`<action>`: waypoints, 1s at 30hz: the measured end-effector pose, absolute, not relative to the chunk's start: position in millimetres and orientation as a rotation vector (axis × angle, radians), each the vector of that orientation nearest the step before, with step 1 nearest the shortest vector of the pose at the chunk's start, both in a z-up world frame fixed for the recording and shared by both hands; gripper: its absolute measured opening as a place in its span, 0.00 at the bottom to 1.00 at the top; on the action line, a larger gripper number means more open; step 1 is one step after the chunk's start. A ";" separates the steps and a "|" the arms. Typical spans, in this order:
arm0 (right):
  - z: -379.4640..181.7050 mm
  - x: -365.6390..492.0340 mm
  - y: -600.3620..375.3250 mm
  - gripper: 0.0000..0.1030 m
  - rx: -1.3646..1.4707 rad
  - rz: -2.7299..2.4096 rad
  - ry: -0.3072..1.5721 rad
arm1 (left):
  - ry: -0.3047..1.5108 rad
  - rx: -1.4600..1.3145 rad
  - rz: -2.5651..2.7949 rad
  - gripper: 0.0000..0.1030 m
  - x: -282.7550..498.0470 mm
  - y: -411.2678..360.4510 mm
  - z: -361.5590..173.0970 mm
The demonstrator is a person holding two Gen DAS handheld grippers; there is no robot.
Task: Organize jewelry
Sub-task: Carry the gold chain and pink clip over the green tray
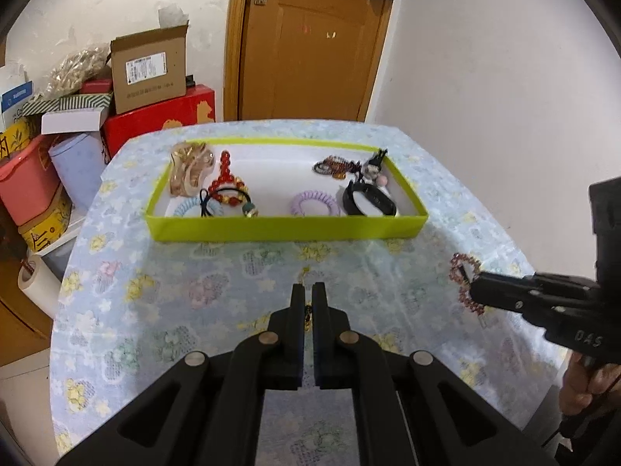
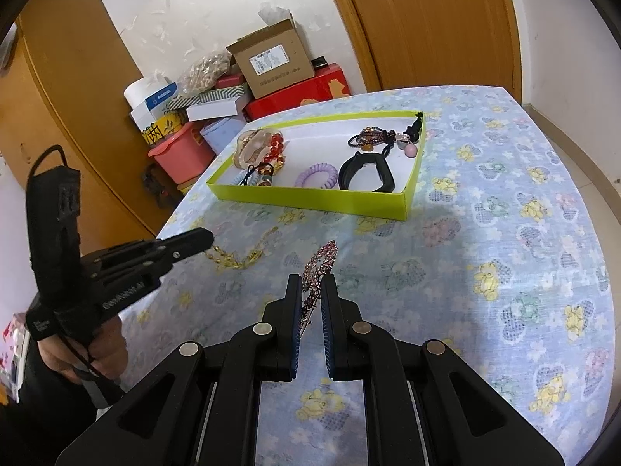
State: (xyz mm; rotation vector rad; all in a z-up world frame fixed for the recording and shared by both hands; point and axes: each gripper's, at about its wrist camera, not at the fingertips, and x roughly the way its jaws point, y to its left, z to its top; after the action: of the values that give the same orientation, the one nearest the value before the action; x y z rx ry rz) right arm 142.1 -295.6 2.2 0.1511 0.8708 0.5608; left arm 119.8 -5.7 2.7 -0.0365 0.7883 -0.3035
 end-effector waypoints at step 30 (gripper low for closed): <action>61.6 174.3 -272.8 0.10 -0.001 0.607 0.759 | 0.719 0.034 -0.343 0.03 161.1 -16.1 102.6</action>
State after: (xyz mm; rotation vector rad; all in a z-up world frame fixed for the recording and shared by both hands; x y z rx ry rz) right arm 174.3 -272.8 61.6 -0.0009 0.7593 0.6071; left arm 161.1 -16.1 102.6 0.0345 0.7187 -0.3428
